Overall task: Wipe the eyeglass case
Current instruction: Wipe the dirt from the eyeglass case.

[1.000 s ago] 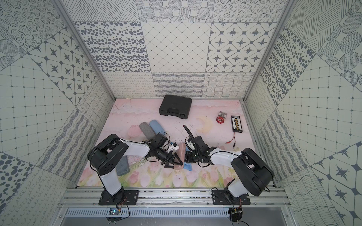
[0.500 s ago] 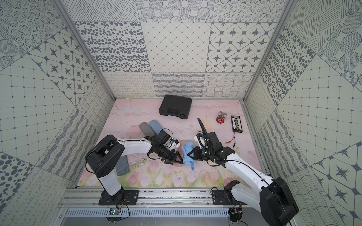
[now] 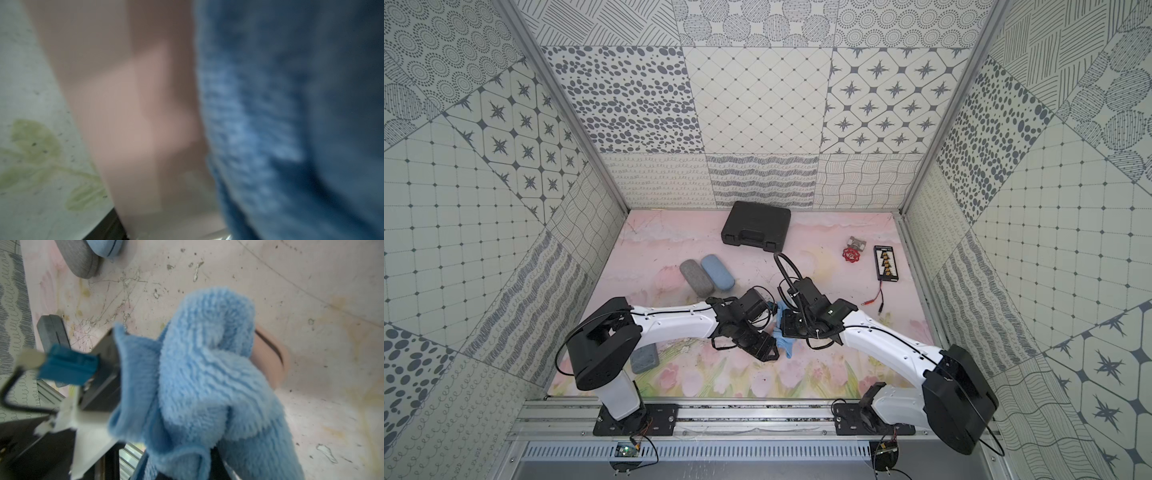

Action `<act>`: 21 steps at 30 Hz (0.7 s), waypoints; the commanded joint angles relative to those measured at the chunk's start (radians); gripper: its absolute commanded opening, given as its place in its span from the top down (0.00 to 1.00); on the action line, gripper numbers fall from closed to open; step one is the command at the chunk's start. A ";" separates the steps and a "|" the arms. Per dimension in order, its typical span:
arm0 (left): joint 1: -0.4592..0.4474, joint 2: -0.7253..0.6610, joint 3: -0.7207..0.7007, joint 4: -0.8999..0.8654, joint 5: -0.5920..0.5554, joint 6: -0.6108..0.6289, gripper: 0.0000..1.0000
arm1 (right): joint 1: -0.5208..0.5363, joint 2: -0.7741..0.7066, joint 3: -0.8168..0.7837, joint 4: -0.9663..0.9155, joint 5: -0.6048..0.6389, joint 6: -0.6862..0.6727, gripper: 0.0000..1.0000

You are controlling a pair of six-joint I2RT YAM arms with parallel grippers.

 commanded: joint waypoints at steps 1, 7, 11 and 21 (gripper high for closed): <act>-0.018 -0.021 -0.021 -0.063 -0.192 0.081 0.95 | -0.088 0.099 -0.024 -0.002 0.041 0.025 1.00; -0.019 -0.065 -0.074 -0.027 -0.204 0.093 0.95 | -0.170 0.119 0.093 -0.192 0.288 -0.128 1.00; -0.020 -0.080 -0.088 -0.009 -0.227 0.109 0.96 | -0.109 0.036 0.154 -0.203 0.180 -0.174 1.00; -0.034 -0.124 -0.115 0.045 -0.272 0.122 0.98 | -0.043 0.112 -0.032 0.077 -0.120 0.050 1.00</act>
